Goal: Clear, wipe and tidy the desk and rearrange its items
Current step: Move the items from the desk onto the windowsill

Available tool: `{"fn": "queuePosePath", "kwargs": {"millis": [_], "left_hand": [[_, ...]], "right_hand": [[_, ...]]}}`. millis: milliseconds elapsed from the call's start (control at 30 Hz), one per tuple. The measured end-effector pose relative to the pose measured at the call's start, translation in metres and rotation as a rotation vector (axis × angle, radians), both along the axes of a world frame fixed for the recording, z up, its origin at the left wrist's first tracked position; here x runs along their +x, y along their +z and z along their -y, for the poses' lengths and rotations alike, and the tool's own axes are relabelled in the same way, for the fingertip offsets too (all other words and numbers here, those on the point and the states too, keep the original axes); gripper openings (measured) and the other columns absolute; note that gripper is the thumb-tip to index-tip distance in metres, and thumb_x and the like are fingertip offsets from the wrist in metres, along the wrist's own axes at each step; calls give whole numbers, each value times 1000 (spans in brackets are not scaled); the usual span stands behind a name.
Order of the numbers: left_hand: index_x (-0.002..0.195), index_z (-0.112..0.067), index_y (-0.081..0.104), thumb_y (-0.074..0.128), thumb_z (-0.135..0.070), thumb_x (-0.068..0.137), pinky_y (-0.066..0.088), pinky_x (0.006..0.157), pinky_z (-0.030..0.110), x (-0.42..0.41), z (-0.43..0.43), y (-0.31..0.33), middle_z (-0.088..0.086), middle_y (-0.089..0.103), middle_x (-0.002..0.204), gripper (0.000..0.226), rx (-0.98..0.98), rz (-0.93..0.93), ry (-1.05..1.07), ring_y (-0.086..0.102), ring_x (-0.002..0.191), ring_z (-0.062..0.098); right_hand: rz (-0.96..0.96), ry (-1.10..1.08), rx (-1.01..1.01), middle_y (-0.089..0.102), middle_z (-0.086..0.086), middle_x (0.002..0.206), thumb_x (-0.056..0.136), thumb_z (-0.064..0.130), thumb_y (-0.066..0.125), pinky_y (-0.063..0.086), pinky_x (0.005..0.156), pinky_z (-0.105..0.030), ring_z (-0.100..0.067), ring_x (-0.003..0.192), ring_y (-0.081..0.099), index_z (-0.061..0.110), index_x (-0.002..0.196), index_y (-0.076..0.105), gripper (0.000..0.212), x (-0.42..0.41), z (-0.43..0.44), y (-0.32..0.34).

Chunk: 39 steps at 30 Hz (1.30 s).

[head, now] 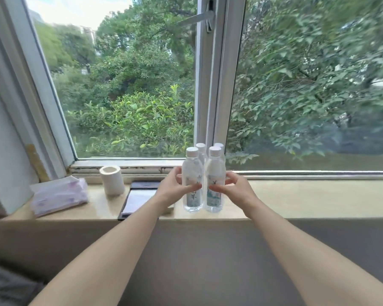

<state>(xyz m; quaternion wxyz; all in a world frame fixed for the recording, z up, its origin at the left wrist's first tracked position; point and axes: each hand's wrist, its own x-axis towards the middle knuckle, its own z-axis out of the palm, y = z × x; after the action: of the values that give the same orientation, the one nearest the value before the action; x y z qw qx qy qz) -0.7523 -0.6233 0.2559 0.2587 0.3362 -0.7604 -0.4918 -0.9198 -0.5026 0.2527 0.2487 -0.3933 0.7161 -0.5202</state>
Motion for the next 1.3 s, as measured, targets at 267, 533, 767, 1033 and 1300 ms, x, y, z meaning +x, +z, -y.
{"fn": "queuePosePath", "kwargs": {"millis": [267, 533, 767, 1033, 1300], "left_hand": [[117, -26, 54, 88, -29, 72, 45, 73, 22, -51, 5, -29, -17, 62, 102, 56, -24, 29, 88, 60, 98, 4], [115, -23, 53, 89, -26, 71, 50, 88, 32, -66, 23, -41, -13, 64, 105, 58, -21, 64, 192, 63, 104, 12], [118, -23, 51, 87, -27, 73, 47, 83, 28, -72, 22, -38, -10, 63, 108, 59, -56, 118, 202, 62, 102, 13], [127, -10, 42, 87, -34, 73, 44, 92, 30, -63, 18, -39, 0, 51, 128, 74, -63, 308, 144, 50, 117, 14], [150, -4, 24, 70, -48, 86, 31, 113, 37, -15, 5, -41, 11, 23, 157, 90, -415, 665, -19, 29, 143, 24]], "right_hand": [[16, 23, 22, 70, 2, 104, 69, 25, 87, 54, 87, -37, -17, 97, 67, 24, 113, 66, 49, -55, 21, -38], [81, 74, 17, 63, 5, 112, 71, 18, 86, 53, 91, -37, -15, 102, 63, 20, 116, 53, 56, -64, 43, -47], [71, 82, 36, 63, 0, 116, 76, 15, 83, 52, 93, -40, -19, 106, 62, 20, 119, 51, 54, -73, 49, -48], [30, 35, 160, 59, -5, 124, 75, 29, 83, 46, 97, -38, -21, 114, 57, 14, 133, 46, 70, -70, 40, -46], [-218, 109, 446, 59, -9, 126, 84, 36, 74, 45, 86, -29, -24, 112, 58, 5, 133, 49, 62, -33, 2, -46]]}}
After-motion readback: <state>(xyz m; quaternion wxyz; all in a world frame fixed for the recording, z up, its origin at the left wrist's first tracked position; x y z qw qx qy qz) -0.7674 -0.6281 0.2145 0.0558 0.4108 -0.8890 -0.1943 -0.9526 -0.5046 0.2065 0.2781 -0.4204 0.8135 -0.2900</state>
